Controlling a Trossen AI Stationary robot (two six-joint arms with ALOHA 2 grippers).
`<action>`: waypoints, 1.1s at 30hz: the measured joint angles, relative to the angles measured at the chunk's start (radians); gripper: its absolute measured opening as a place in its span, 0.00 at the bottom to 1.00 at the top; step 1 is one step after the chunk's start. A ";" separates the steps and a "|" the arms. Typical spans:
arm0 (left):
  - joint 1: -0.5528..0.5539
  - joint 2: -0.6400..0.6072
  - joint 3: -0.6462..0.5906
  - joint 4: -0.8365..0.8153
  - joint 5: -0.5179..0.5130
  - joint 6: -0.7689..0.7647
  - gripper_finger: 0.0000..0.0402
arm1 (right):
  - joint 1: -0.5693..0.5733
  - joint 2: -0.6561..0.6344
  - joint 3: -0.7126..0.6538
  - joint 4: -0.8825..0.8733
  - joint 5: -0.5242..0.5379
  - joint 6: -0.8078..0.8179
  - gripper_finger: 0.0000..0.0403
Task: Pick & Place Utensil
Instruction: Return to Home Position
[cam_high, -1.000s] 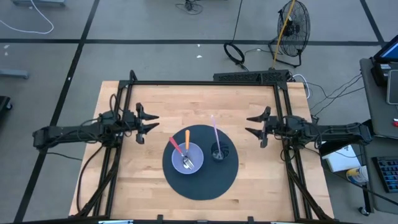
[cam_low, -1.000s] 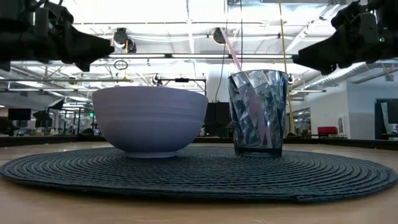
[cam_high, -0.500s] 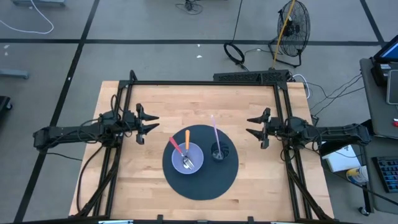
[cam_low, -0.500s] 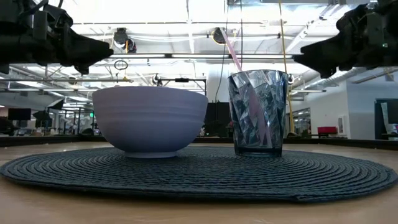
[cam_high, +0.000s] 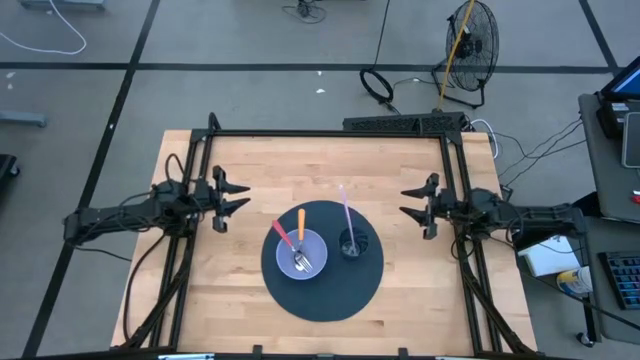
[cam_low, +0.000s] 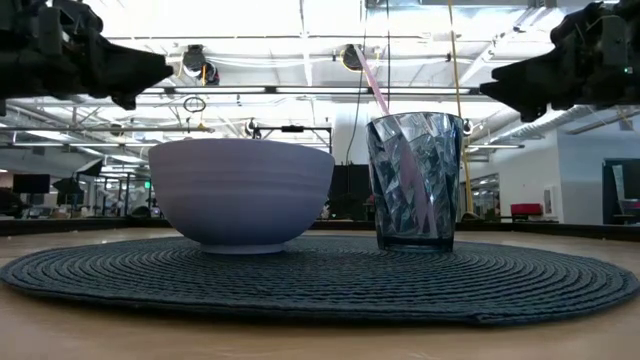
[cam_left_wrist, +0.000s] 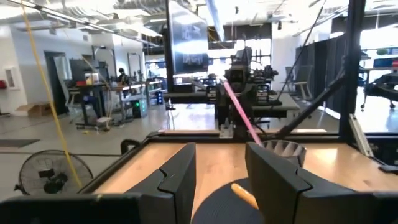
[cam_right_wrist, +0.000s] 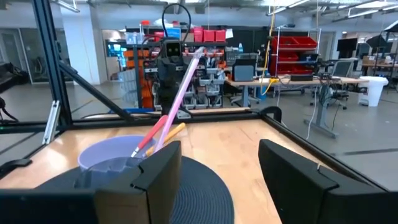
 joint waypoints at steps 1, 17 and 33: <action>-0.008 -0.021 0.000 -0.022 -0.014 0.000 0.36 | 0.000 -0.015 0.000 -0.013 0.000 0.000 0.52; -0.183 -0.145 0.000 -0.229 -0.205 0.020 0.36 | 0.002 -0.109 -0.002 -0.135 -0.105 0.022 0.52; -0.215 -0.145 0.000 -0.229 -0.284 0.016 0.36 | 0.002 -0.110 -0.002 -0.139 -0.104 0.019 0.52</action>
